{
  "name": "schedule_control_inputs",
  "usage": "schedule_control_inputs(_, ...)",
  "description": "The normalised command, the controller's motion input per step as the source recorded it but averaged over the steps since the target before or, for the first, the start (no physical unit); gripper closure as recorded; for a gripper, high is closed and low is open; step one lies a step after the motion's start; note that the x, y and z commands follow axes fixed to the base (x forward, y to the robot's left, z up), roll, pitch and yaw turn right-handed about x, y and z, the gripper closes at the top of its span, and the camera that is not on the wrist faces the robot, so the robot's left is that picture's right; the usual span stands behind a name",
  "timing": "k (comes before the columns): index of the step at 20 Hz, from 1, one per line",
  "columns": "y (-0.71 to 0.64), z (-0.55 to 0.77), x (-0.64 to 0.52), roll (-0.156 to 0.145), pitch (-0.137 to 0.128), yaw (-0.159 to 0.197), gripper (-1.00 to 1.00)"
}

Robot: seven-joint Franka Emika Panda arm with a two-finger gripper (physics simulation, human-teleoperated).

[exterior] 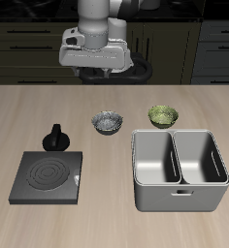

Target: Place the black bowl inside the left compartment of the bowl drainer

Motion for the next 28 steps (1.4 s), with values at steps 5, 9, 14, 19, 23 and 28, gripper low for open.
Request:
schedule_control_inputs(5,-0.12,-0.37,0.13,-0.052,0.036,0.007,-1.0)
schedule_control_inputs(9,-0.07,-0.49,0.1,-0.028,0.059,-0.01,-1.0)
schedule_control_inputs(14,0.07,-0.56,0.04,0.014,0.079,-0.029,-1.0)
schedule_control_inputs(19,0.11,-0.41,-0.01,0.014,0.056,-0.02,-1.0)
schedule_control_inputs(23,0.06,-0.29,0.0,0.003,0.04,-0.02,-1.0)
schedule_control_inputs(28,-0.01,-0.38,0.03,0.0,0.057,-0.036,-1.0)
